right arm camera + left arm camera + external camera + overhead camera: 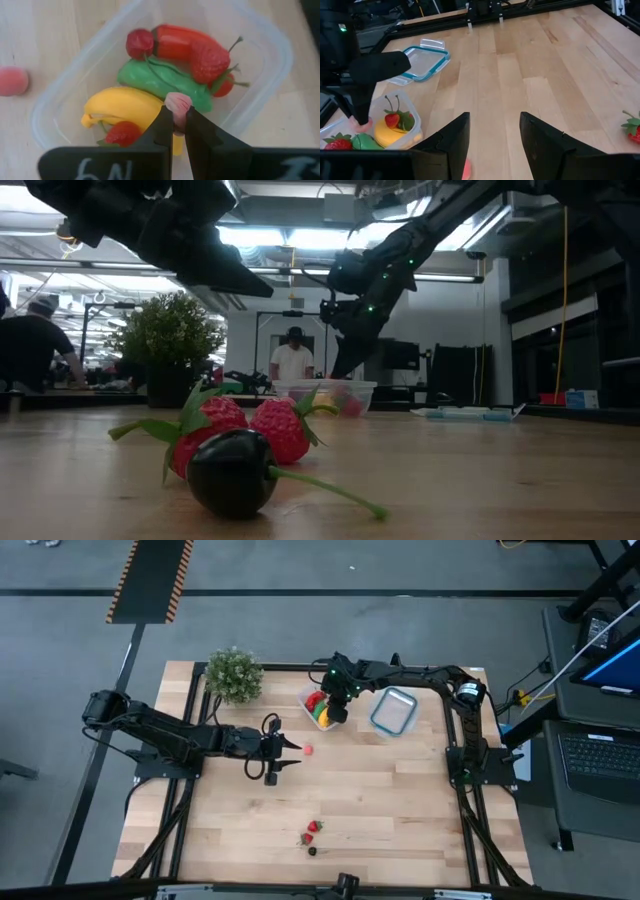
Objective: Pick and placing Produce into tupperware
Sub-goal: Put the bottom pink apricot into the transparent container
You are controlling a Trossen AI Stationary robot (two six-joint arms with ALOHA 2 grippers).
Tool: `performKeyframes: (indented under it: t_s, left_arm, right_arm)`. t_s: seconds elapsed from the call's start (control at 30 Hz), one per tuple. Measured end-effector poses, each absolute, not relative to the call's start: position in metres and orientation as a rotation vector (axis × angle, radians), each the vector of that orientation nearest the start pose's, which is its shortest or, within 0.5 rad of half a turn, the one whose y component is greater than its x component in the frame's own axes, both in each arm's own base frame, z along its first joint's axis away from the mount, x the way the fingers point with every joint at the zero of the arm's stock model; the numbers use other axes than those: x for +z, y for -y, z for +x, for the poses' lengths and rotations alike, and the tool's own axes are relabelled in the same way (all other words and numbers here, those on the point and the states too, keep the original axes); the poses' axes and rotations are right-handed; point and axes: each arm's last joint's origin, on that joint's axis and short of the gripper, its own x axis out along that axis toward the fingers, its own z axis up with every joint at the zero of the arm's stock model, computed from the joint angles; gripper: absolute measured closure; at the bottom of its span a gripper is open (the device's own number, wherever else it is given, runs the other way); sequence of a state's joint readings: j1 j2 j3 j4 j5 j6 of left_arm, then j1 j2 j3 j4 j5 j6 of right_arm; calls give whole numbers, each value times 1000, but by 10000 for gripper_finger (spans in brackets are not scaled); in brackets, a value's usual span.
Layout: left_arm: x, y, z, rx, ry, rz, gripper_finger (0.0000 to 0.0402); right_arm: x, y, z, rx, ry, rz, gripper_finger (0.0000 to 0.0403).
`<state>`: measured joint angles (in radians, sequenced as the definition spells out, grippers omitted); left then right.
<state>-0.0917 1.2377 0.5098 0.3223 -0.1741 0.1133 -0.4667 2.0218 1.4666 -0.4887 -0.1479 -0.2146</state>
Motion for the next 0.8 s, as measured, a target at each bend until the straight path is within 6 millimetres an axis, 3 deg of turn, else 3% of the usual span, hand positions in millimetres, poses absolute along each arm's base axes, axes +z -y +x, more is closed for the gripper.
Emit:
performKeyframes:
  t_s: [0.5, 0.8]
  left_arm:
    - [197, 17, 244, 60, -406, 159, 237]
    - [197, 17, 244, 60, -407, 159, 237]
  right_arm:
    - [171, 189, 380, -189, -1047, 127, 371]
    - [171, 187, 380, -148, -1041, 156, 264]
